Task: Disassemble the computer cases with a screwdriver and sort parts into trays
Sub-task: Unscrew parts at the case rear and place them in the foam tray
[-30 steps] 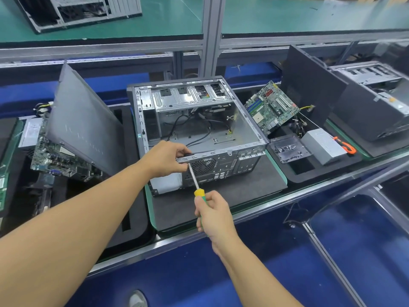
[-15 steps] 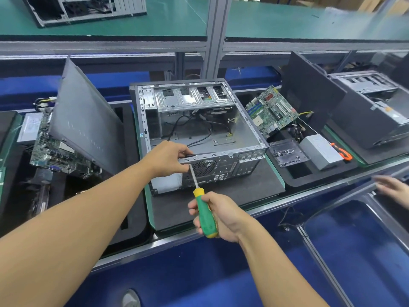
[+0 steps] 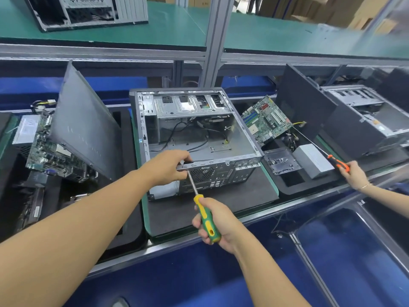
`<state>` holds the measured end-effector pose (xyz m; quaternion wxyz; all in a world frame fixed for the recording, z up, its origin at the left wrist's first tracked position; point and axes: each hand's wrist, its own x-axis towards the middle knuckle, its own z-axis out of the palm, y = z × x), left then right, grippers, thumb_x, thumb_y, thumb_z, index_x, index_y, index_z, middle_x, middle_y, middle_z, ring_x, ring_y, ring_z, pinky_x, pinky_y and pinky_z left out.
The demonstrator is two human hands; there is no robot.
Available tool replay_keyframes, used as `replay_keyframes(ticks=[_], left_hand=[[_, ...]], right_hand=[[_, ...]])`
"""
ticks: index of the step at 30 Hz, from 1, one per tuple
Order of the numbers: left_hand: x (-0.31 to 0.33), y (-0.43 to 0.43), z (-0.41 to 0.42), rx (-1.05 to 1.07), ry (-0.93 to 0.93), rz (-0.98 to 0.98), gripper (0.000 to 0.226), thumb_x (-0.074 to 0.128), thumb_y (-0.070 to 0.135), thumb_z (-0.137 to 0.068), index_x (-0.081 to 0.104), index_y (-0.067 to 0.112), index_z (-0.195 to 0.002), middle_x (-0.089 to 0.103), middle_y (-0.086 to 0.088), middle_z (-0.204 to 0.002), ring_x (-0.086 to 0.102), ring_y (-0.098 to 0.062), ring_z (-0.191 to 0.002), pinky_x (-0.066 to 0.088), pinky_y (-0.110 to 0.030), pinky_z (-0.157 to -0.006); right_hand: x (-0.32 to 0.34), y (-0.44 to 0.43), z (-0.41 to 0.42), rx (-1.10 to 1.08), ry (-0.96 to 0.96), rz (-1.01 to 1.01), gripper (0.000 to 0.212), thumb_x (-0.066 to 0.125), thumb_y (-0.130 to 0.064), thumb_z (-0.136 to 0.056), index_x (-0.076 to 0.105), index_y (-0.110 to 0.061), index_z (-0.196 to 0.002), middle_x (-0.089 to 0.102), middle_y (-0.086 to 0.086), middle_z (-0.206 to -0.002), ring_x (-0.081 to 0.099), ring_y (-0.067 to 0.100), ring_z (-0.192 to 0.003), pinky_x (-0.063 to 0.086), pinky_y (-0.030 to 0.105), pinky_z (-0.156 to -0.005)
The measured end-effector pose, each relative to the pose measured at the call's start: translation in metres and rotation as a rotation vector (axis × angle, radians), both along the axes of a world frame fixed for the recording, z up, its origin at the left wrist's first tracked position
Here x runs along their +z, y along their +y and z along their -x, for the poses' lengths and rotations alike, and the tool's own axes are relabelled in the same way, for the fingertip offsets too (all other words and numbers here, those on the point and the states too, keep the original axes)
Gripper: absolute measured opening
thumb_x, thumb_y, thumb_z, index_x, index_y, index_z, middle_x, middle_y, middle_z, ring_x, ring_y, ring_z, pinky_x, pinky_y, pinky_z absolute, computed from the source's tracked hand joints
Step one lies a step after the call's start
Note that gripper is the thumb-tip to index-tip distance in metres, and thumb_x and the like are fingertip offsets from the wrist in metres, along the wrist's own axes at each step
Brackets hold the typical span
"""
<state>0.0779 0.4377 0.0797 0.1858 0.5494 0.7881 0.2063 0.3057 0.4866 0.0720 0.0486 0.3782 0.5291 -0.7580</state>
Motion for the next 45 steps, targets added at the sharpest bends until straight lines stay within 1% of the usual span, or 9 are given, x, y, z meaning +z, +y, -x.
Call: replay_keyframes(ticks=[5,13,17,21,24,28,35,42,45], left_hand=[[0.001,-0.001,-0.003,-0.021,0.081,-0.042,0.027,0.068,0.028,-0.087,0.06,0.024,-0.113,0.051,0.013,-0.1,0.049,-0.008,-0.087,0.033,-0.02,-0.07],[-0.001,-0.001,-0.004,0.014,0.075,-0.049,0.029,0.07,0.03,-0.085,0.06,0.024,-0.111,0.054,0.009,-0.105,0.047,-0.009,-0.088,0.037,-0.023,-0.073],[-0.001,0.0,-0.003,0.019,0.059,-0.056,0.03,0.071,0.029,-0.083,0.062,0.024,-0.111,0.054,0.01,-0.103,0.049,-0.008,-0.085,0.036,-0.023,-0.072],[-0.003,0.001,-0.002,0.013,0.055,-0.081,0.031,0.072,0.027,-0.084,0.064,0.022,-0.113,0.054,0.012,-0.1,0.05,-0.007,-0.086,0.036,-0.019,-0.073],[-0.004,0.0,-0.003,0.022,0.058,-0.092,0.032,0.072,0.026,-0.084,0.065,0.021,-0.115,0.059,0.008,-0.104,0.052,-0.009,-0.088,0.036,-0.02,-0.074],[-0.003,-0.001,-0.003,0.027,0.057,-0.086,0.033,0.071,0.025,-0.085,0.064,0.02,-0.117,0.06,0.004,-0.108,0.053,-0.011,-0.092,0.037,-0.022,-0.076],[-0.002,-0.001,-0.004,0.024,0.082,-0.067,0.033,0.07,0.027,-0.084,0.064,0.022,-0.116,0.06,0.005,-0.108,0.055,-0.012,-0.093,0.045,-0.026,-0.079],[0.001,-0.001,-0.005,0.023,0.073,-0.064,0.031,0.07,0.026,-0.083,0.065,0.021,-0.113,0.06,0.006,-0.106,0.055,-0.013,-0.093,0.049,-0.03,-0.084],[0.001,0.0,-0.005,0.025,0.073,-0.061,0.031,0.07,0.026,-0.083,0.064,0.021,-0.113,0.059,0.007,-0.105,0.054,-0.012,-0.092,0.048,-0.028,-0.082]], right_hand=[[0.002,0.005,-0.005,0.014,0.065,0.259,0.038,0.033,-0.027,-0.102,0.062,-0.003,-0.108,0.059,0.01,-0.072,0.049,0.02,-0.052,0.04,0.028,-0.051],[-0.014,-0.014,-0.01,-0.13,0.025,-0.349,0.011,0.063,-0.025,-0.093,0.054,-0.029,-0.094,0.057,0.001,-0.092,0.057,0.013,-0.059,0.056,0.031,-0.054],[0.002,-0.013,-0.002,-0.1,-0.056,-0.041,0.023,0.061,-0.042,-0.093,0.056,-0.022,-0.104,0.056,0.003,-0.09,0.046,0.012,-0.049,0.033,0.022,-0.041],[0.009,-0.01,-0.006,-0.115,-0.003,0.233,0.037,0.038,-0.03,-0.103,0.064,-0.004,-0.103,0.062,0.006,-0.077,0.05,0.017,-0.054,0.04,0.027,-0.045],[0.007,-0.017,-0.007,-0.11,-0.011,-0.095,0.014,0.05,-0.023,-0.101,0.057,-0.014,-0.092,0.06,0.006,-0.083,0.054,0.017,-0.058,0.044,0.023,-0.044],[-0.003,-0.02,-0.009,-0.104,-0.058,-0.389,0.02,0.062,-0.025,-0.092,0.042,-0.023,-0.087,0.05,0.002,-0.092,0.058,0.015,-0.056,0.046,0.023,-0.044],[0.019,-0.001,-0.006,0.009,-0.023,0.244,0.038,0.042,-0.039,-0.101,0.058,-0.006,-0.109,0.063,0.009,-0.082,0.052,0.018,-0.056,0.042,0.026,-0.048],[-0.008,-0.008,-0.009,-0.058,-0.031,-0.552,0.024,0.064,-0.025,-0.088,0.04,-0.02,-0.087,0.051,0.004,-0.076,0.051,0.018,-0.052,0.044,0.028,-0.044],[-0.007,-0.007,-0.008,-0.012,-0.071,-0.437,0.024,0.063,-0.03,-0.088,0.04,-0.025,-0.092,0.051,0.005,-0.085,0.051,0.014,-0.049,0.041,0.023,-0.04]])
